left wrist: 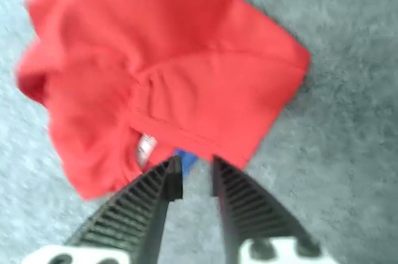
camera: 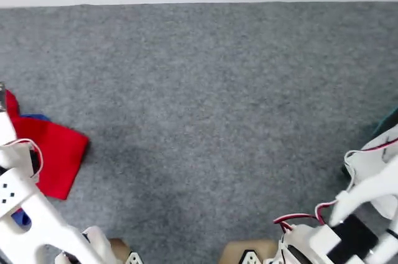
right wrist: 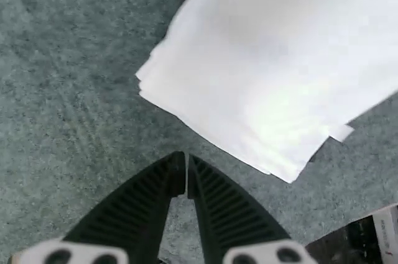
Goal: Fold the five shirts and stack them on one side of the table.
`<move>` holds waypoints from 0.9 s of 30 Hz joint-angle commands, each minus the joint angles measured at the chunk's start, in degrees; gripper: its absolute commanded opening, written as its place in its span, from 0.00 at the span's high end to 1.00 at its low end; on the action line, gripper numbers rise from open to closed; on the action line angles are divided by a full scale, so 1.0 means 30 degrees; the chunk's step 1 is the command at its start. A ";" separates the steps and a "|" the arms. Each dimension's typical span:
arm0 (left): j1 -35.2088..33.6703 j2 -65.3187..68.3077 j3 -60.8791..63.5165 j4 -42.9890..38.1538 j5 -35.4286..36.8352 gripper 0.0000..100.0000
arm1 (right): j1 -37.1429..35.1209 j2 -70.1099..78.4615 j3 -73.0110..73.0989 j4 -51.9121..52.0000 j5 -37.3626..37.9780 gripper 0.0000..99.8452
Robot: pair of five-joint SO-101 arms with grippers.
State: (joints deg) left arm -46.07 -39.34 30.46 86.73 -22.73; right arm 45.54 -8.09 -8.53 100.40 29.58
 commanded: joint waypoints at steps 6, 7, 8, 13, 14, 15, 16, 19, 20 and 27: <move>-0.0117 0.0791 -0.0777 -0.2637 -0.4513 0.82 | -0.1158 -0.1011 -0.0821 0.0777 0.0029 0.99; -0.0117 0.1407 -0.0864 -0.2901 -0.4894 0.81 | -0.1158 -0.1011 -0.0821 0.0777 0.0029 0.99; -0.0117 0.2168 -0.1099 -0.3018 -0.5275 0.81 | -0.1158 -0.1011 -0.0821 0.0806 0.0029 0.99; -0.0264 0.6447 -0.4293 -0.2403 -0.5714 0.81 | -0.1158 -0.1011 -0.0821 0.0806 0.0029 0.99; -0.0322 0.7297 -0.5231 -0.2081 -0.5949 0.80 | -0.1158 -0.1011 -0.0821 0.0806 0.0029 0.99; -0.0410 0.8176 -0.6051 -0.1758 -0.6125 0.80 | -0.1158 -0.1011 -0.0821 0.0806 0.0059 0.99; -0.0469 0.9026 -0.6901 -0.1465 -0.6300 0.79 | -0.1158 -0.1011 -0.0821 0.0806 0.0059 0.99; -0.1114 1.1458 -0.9187 -0.0586 -0.7150 0.79 | -0.1158 -0.1011 -0.0821 0.0806 0.0059 0.99; -0.1260 1.2220 -0.9773 -0.0352 -0.7502 0.79 | -0.1158 -0.1011 -0.0821 0.0806 0.0059 0.99; -0.2637 1.5971 -1.3084 0.0352 -0.8615 0.79 | -0.1158 -0.1011 -0.0821 0.0835 0.0059 0.99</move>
State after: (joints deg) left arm -52.75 6.90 -3.56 87.08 -47.52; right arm 42.55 -8.09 -8.53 100.48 29.58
